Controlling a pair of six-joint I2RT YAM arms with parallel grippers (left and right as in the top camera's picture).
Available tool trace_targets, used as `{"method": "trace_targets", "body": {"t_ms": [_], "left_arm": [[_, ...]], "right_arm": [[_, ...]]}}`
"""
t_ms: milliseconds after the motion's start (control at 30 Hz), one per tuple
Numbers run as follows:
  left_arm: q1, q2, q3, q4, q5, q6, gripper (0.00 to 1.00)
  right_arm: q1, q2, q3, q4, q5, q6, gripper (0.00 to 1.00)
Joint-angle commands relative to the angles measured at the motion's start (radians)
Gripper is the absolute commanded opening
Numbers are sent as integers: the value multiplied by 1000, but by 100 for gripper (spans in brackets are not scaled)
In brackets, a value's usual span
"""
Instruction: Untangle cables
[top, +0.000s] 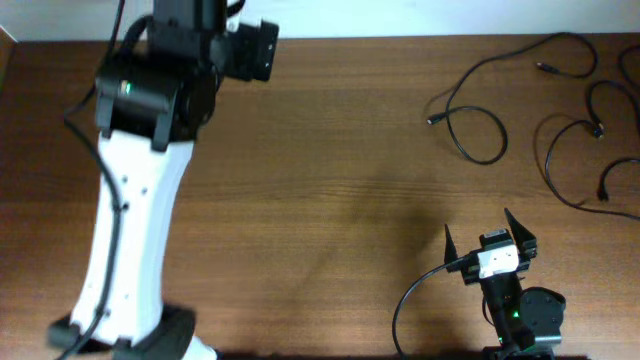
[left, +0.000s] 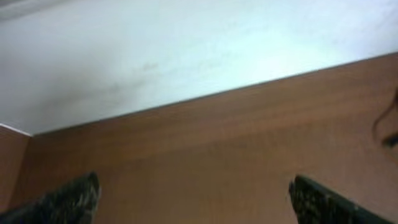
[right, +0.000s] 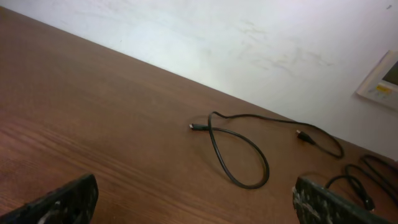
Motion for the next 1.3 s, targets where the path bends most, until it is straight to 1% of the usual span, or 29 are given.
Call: {"method": "trace_targets", "body": {"t_ms": [0, 100, 133, 167, 200, 267, 367, 433, 500, 533, 567, 667, 767, 833, 900, 1000, 1033, 1133, 1200, 1267], "left_arm": [[3, -206, -256, 103, -19, 2, 99], [2, -346, -476, 200, -18, 2, 99], [2, -409, -579, 245, -17, 2, 99], [2, -441, -637, 272, -16, 2, 99], [2, -494, -739, 334, -2, 1, 99], [3, -560, -853, 409, 8, -2, 99], [3, -700, -1090, 558, 10, -2, 98], [3, -764, -1181, 607, 11, -2, 99], [11, -895, -1358, 710, 21, -3, 99], [32, -969, -1460, 769, 53, -3, 99], [45, -1003, -1505, 794, 74, -3, 99], [146, -1210, -1762, 951, 208, -2, 99], [202, -1356, -1923, 1048, 282, -2, 99], [218, -1421, -2010, 1103, 299, -3, 99], [241, -1487, -2122, 1205, 325, -2, 99], [249, -1549, -2229, 1326, 324, -2, 99], [249, -1566, -2248, 1335, 324, -2, 99], [260, -1606, -2253, 1279, 313, -2, 99], [266, -1680, -2253, 1090, 316, -3, 99], [266, -1700, -2252, 1065, 306, -2, 99]], "right_arm": [[-6, -6, -6, -7, 12, 9, 99], [-6, -6, -6, -7, 12, 9, 99], [-6, -6, -6, -7, 12, 9, 99], [-6, -6, -6, -7, 12, 9, 99], [-6, -6, -6, -7, 12, 9, 99], [-6, -6, -6, -7, 12, 9, 99], [-6, -6, -6, -7, 12, 9, 99], [-6, -6, -6, -7, 12, 9, 99], [-6, -6, -6, -7, 12, 9, 99], [-6, -6, -6, -7, 12, 9, 99], [-6, -6, -6, -7, 12, 9, 99], [-6, -6, -6, -7, 12, 9, 99], [-6, -6, -6, -7, 12, 9, 99], [-6, -6, -6, -7, 12, 9, 99], [-6, -6, -6, -7, 12, 9, 99], [-6, -6, -6, -7, 12, 9, 99], [-6, -6, -6, -7, 12, 9, 99], [-6, -6, -6, -7, 12, 9, 99], [-6, -6, -6, -7, 12, 9, 99], [-6, -6, -6, -7, 12, 9, 99]]}}
